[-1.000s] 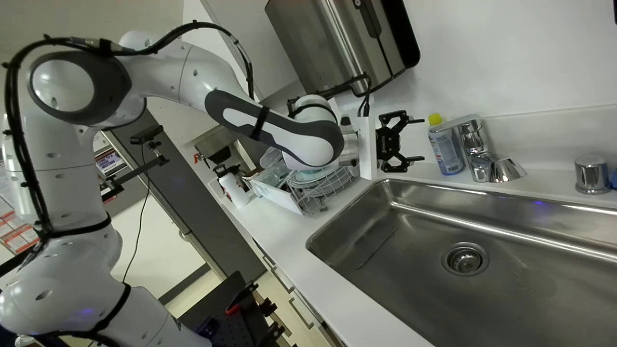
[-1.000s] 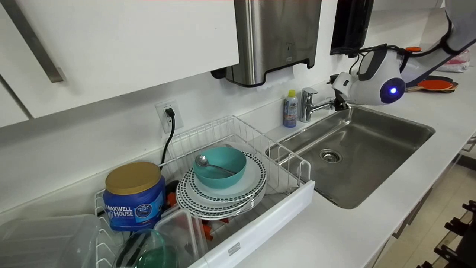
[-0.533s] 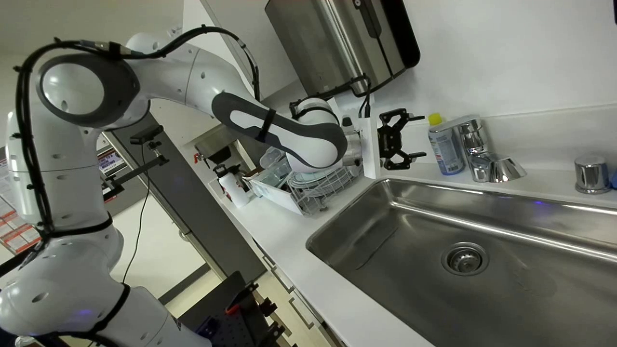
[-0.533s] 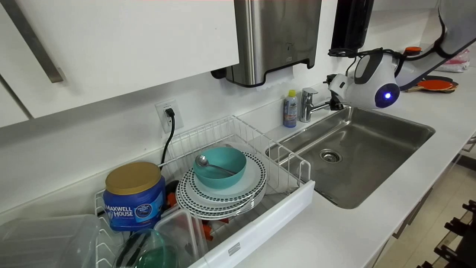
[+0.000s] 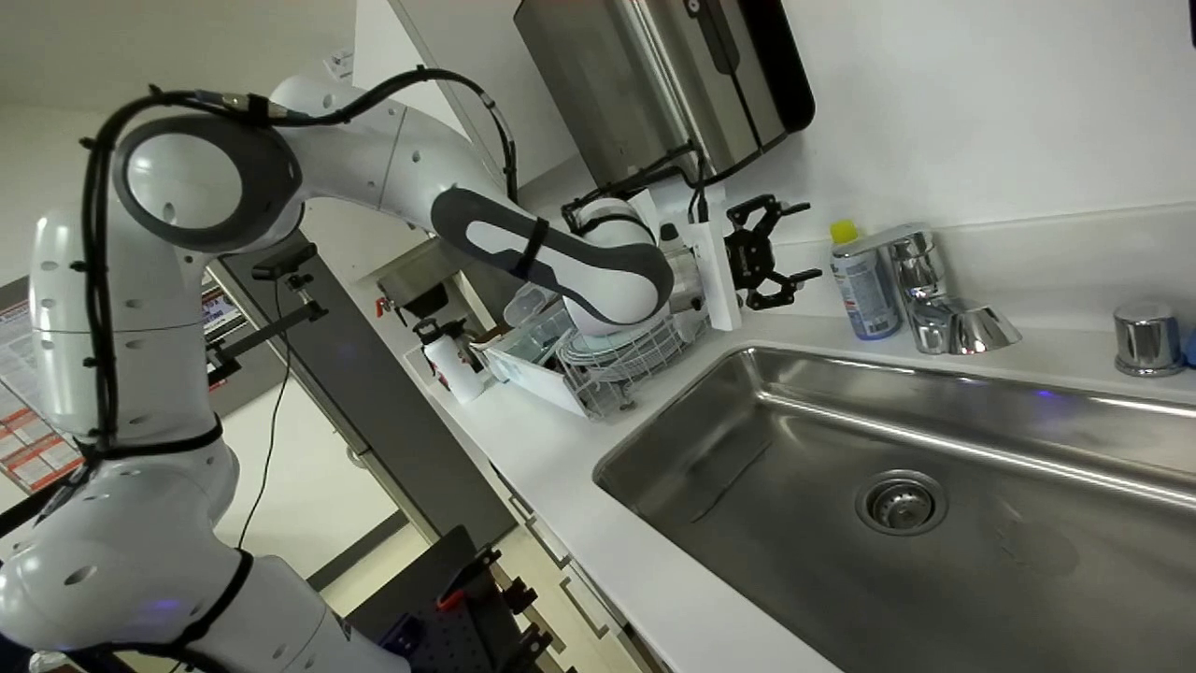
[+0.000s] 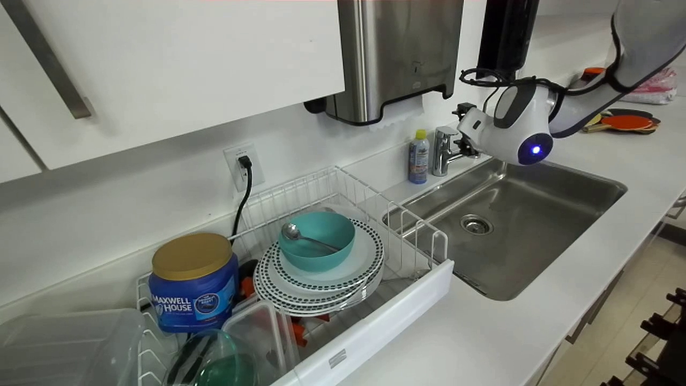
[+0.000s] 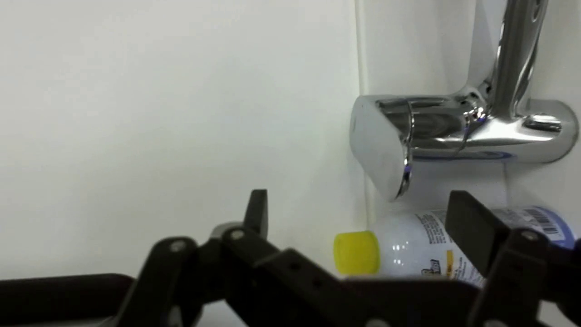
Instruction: Open the tap
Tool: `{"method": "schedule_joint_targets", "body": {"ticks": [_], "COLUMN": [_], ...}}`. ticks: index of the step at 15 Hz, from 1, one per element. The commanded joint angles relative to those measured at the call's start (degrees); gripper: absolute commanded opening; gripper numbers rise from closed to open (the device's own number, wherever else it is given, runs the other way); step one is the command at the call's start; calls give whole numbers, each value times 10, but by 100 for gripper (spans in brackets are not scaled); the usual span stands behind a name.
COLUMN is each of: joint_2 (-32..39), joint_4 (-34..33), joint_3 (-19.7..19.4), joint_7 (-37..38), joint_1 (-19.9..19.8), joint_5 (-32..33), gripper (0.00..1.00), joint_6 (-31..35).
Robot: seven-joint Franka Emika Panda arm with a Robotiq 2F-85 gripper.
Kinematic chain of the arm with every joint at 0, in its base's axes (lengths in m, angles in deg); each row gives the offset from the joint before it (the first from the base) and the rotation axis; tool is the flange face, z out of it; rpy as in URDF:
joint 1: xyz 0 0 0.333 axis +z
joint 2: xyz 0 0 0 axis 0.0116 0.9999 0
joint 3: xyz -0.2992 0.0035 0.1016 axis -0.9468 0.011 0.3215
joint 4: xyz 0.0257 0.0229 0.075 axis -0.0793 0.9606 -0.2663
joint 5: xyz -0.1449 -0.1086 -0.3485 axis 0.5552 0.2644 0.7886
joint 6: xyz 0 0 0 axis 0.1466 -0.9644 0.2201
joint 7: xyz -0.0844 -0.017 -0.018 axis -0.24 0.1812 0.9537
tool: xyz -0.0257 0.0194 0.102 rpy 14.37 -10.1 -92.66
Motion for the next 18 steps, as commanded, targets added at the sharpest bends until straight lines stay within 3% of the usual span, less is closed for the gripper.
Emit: {"method": "schedule_joint_targets", "body": {"ticks": [1,9,18], "joint_2": [38,79,95], "joint_4": [-47,-93,-112], "joint_3": [-21,-86,-113], "joint_7": [4,3,19], "joint_1": [33,57,75], "joint_5": [5,5,5], "gripper": [100,100,100], "joint_6": [-31,-24,-18]}}
